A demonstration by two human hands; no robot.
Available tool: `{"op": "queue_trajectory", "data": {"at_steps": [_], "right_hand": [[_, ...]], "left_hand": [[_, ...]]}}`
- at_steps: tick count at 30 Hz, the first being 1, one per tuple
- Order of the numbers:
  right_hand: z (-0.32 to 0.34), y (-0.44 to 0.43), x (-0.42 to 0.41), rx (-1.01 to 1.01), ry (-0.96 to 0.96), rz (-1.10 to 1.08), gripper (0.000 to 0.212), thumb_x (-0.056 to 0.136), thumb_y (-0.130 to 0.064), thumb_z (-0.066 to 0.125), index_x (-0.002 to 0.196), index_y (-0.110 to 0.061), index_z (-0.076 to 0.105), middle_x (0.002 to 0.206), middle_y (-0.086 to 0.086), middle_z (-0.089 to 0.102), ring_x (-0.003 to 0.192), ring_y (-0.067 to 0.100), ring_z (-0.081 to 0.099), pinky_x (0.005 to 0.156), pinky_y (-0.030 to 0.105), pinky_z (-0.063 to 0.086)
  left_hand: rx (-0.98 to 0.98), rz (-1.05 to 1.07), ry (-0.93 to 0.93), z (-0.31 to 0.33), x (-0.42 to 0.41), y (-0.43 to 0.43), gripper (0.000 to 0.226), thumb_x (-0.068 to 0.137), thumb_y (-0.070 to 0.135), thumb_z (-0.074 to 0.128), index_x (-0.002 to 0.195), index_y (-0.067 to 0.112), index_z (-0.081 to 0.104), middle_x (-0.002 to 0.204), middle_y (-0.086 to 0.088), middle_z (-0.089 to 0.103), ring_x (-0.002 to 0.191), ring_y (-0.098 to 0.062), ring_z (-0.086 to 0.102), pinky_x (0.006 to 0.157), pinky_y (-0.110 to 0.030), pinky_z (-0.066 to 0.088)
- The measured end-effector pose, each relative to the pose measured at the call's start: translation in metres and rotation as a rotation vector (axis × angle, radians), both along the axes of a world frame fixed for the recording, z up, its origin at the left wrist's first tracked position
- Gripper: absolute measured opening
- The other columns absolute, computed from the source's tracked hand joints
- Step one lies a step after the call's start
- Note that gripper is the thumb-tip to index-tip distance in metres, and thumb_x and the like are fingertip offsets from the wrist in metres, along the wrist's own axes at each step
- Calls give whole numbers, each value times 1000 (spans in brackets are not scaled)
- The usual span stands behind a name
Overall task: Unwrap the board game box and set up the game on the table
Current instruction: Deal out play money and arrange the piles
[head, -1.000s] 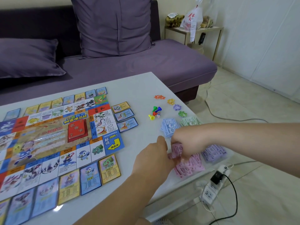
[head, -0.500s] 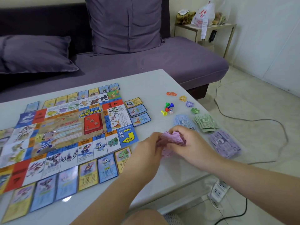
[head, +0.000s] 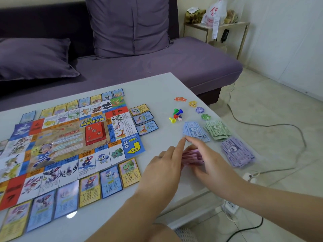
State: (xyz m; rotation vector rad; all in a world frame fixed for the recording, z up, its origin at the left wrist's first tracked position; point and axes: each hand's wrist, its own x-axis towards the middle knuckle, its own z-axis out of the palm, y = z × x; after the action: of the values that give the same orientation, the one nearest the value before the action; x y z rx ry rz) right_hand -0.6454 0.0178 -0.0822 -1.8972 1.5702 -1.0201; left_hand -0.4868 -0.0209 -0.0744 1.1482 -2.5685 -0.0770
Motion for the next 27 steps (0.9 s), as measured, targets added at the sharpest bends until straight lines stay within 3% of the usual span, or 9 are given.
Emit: {"op": "queue_trajectory", "data": {"at_steps": [2, 7, 12, 15, 17, 20, 22, 25, 27], "right_hand": [[-2, 0, 0, -8, 21, 6, 68, 83, -10, 53, 140, -35, 27, 124, -6, 54, 109, -3, 51, 94, 8, 39], [-5, 1, -1, -81, 64, -8, 73, 81, -12, 50, 142, -31, 13, 139, -8, 32, 118, -11, 39, 96, 4, 33], [-8, 3, -1, 22, 208, 42, 74, 94, -6, 43, 137, -33, -11, 148, -16, 2, 143, 6, 15, 107, 3, 12], [-1, 1, 3, 56, 117, 39, 72, 92, -3, 41, 145, -28, 0, 151, -10, 19, 135, 2, 31, 105, 5, 23], [9, 0, 4, 26, 6, 16, 69, 91, 1, 45, 139, -39, 16, 137, -11, 41, 116, -7, 46, 94, 4, 34], [34, -4, 7, -23, -83, -43, 67, 90, 4, 52, 122, -53, 35, 110, -11, 58, 95, 2, 59, 79, 8, 45], [54, -8, 12, 2, -78, -31, 61, 89, 1, 54, 112, -55, 48, 94, 0, 66, 82, 22, 64, 76, 30, 52], [89, -10, 25, 77, -15, 73, 42, 89, -6, 56, 96, -47, 62, 84, -1, 72, 78, 28, 65, 71, 38, 50], [113, -8, 41, 123, -29, 179, 37, 89, -5, 57, 95, -40, 65, 86, 2, 73, 81, 24, 67, 77, 37, 52]], "left_hand": [[-3, -11, 9, -5, -3, 1, 88, 67, 23, 80, 140, 9, 34, 90, 1, 65, 69, -17, 63, 55, -27, 50], [32, -7, 94, -4, -11, 9, 85, 93, 17, 46, 142, 14, -24, 124, -4, 48, 106, -24, 51, 86, -34, 44], [-50, 13, -53, -7, -12, 10, 81, 69, 18, 48, 142, -6, 22, 89, 1, 62, 69, -15, 58, 60, -25, 51], [63, 10, -78, 1, -18, 7, 95, 79, 13, 50, 147, 4, -16, 107, -2, 58, 89, -18, 56, 77, -28, 49], [233, 49, 97, 8, -19, 8, 92, 92, 7, 42, 130, 21, -40, 124, -3, 50, 107, -19, 49, 92, -26, 40], [529, 151, 455, 25, -15, 8, 83, 96, 13, 44, 145, 30, -22, 99, 14, 58, 83, 2, 56, 72, -7, 42], [703, 203, 645, 41, -3, 7, 79, 94, 19, 53, 150, 31, -2, 89, 9, 60, 68, 3, 56, 61, -5, 42], [1216, 231, 972, 70, 25, 8, 64, 87, 9, 62, 143, 22, 34, 103, -8, 66, 82, -15, 65, 74, -30, 57], [1498, 162, 1081, 90, 46, 14, 39, 78, 6, 65, 115, 16, 66, 101, -9, 69, 85, -22, 69, 72, -36, 59]]}}
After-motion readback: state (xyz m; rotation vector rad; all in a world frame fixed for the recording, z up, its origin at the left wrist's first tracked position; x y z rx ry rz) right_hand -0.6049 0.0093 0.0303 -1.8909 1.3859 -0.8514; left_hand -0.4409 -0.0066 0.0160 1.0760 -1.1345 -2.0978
